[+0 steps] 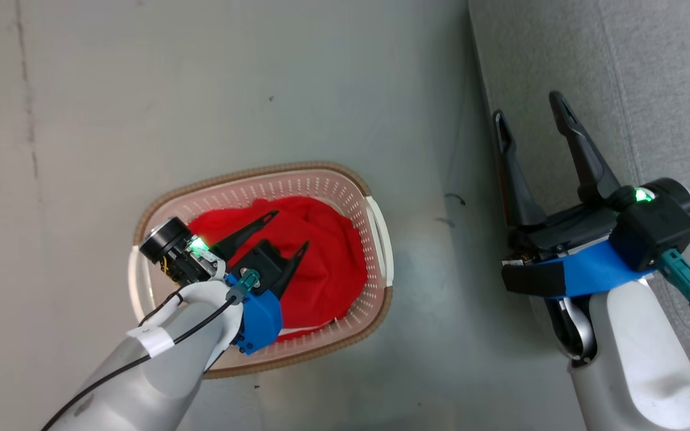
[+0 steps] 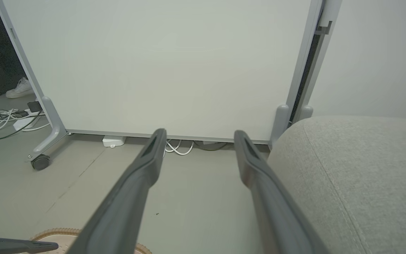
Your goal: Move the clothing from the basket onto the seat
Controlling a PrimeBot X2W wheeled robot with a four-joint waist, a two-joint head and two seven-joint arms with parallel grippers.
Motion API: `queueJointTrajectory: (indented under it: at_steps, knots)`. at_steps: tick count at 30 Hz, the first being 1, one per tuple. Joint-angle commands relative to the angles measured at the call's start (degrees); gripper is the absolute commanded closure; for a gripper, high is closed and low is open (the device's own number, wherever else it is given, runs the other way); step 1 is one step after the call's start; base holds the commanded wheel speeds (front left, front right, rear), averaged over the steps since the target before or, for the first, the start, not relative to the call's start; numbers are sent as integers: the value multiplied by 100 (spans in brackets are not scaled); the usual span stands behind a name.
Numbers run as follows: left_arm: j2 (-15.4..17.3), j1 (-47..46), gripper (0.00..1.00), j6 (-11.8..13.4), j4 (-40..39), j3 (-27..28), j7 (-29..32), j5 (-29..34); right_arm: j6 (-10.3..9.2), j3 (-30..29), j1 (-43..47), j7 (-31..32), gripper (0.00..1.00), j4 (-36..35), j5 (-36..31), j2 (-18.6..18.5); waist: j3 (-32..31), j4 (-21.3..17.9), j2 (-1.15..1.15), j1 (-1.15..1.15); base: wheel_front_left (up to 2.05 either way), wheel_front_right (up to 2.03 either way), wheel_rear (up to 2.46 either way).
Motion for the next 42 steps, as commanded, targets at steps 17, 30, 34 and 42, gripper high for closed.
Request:
queueJointTrajectory:
  at_steps: [17, 30, 34, 42]
  knots:
    - [65, -1338, 0, -5, 1766, -2343, 78, -1002, 3, 117, -498, -18, 0, -721, -75, -17, 1492, -519, 0, -1, 0, 0, 0]
    - [217, -1754, 0, -6, 2071, -2491, 248, -926, 3, 77, -369, -19, 0, -1311, -98, -17, 2141, -692, 0, -1, 0, 0, 0]
    - [175, -1856, 53, -6, 2175, -2493, 313, -847, 3, 91, -326, -19, 0, -1408, -125, -17, 2202, -680, 0, -1, 0, 0, 0]
    - [0, -2011, 100, -6, 2278, -2493, 273, -1155, 3, 50, -305, -19, 0, -1521, -192, -17, 2217, -574, 0, -1, 0, 0, 0]
